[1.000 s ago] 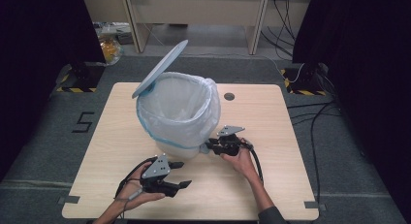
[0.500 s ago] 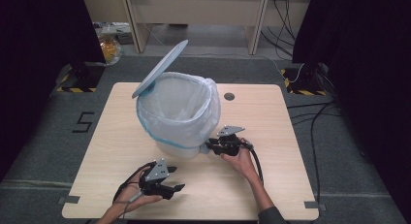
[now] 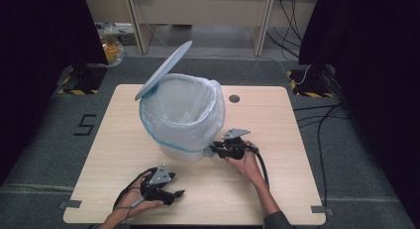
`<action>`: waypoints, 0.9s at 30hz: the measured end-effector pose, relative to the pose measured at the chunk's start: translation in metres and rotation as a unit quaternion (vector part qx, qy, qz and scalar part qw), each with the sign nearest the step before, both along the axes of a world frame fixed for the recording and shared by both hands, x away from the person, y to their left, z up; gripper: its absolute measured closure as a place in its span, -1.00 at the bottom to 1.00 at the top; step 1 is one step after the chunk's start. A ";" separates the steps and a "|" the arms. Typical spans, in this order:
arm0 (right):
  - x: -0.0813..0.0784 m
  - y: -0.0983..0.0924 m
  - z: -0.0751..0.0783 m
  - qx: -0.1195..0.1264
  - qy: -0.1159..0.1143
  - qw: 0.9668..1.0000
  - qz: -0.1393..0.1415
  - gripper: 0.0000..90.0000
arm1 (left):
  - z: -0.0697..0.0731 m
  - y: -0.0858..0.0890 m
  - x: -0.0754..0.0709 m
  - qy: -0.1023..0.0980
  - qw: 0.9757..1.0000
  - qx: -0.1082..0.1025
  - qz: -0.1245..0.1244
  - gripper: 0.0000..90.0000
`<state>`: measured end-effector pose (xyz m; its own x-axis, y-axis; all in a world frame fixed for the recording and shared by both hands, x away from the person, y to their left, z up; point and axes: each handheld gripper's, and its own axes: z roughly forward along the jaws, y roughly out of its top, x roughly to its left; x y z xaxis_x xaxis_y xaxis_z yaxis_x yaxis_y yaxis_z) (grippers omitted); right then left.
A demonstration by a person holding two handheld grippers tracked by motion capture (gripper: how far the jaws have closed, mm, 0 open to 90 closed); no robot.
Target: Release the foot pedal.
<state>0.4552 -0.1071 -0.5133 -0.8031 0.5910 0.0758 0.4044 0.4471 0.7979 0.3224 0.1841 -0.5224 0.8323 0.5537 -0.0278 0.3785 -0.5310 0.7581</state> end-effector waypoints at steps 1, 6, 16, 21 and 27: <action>0.000 0.000 0.000 0.000 0.000 1.000 0.000 0.59 | -0.001 0.000 0.000 -0.001 1.000 -0.004 0.001 -0.42; -0.001 0.001 0.000 0.000 -0.001 1.000 -0.001 0.58 | -0.001 0.000 0.000 -0.001 1.000 -0.004 0.002 -0.44; -0.004 0.004 0.001 -0.005 -0.008 1.000 0.004 0.30 | -0.001 0.000 0.001 0.000 1.000 -0.006 0.009 -0.43; -0.006 0.007 0.003 -0.003 -0.017 1.000 0.001 0.20 | -0.001 0.001 0.001 0.000 1.000 -0.009 0.016 -0.43; -0.007 0.005 0.010 0.015 -0.029 0.999 -0.005 0.07 | -0.001 0.001 0.001 0.001 1.000 -0.009 0.016 -0.43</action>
